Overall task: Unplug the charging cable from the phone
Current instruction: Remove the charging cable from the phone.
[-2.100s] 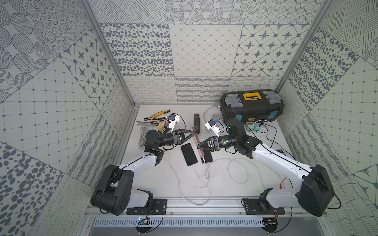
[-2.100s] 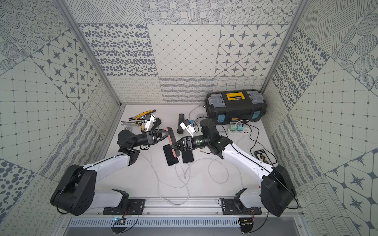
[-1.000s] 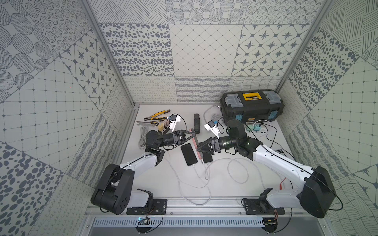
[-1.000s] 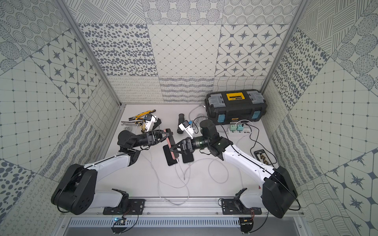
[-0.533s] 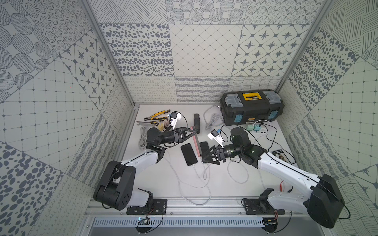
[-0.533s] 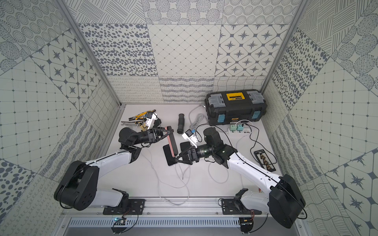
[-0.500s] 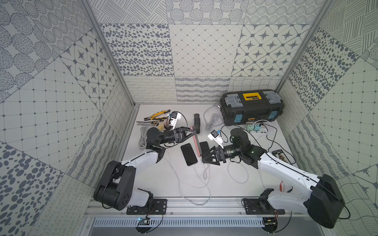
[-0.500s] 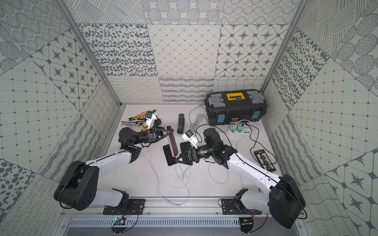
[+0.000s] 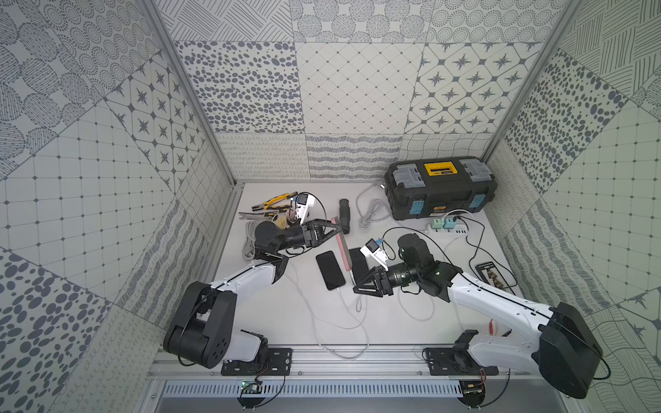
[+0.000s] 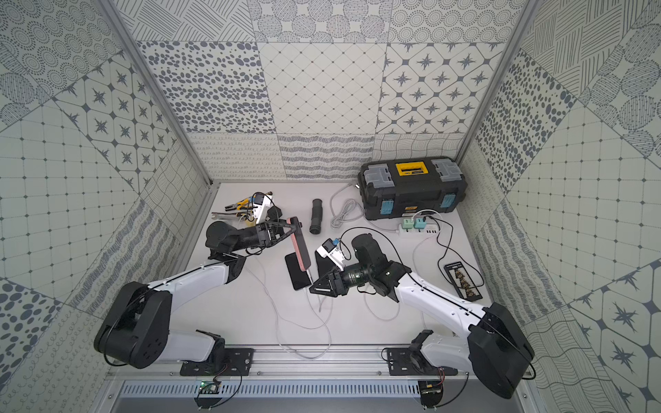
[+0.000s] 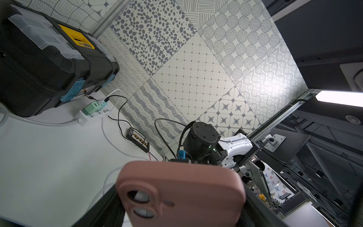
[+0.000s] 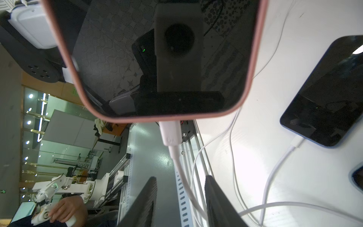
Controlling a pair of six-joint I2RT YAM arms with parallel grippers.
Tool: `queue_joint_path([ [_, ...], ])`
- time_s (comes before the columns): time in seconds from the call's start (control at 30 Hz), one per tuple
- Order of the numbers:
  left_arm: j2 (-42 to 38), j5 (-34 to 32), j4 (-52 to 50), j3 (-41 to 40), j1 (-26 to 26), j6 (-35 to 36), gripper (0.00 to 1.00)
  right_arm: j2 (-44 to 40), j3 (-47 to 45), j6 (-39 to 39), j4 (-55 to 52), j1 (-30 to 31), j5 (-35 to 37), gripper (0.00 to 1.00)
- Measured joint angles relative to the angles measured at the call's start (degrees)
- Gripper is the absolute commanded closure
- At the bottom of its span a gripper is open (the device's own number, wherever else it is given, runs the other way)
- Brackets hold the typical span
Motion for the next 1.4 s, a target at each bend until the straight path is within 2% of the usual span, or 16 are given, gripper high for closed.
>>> queue_joint_path([
  [0.43,-0.48,-0.20,-1.25,0.00,1.31,0.09,1.00,0.00,-0.42,-0.55,0.24,0.02,1.57,1.00],
  [1.4,-1.88,2.64,-2.97,0.00,3.63,0.61,1.00,-2.84,-3.21,-1.25,3.93,0.04,1.79,1.00],
])
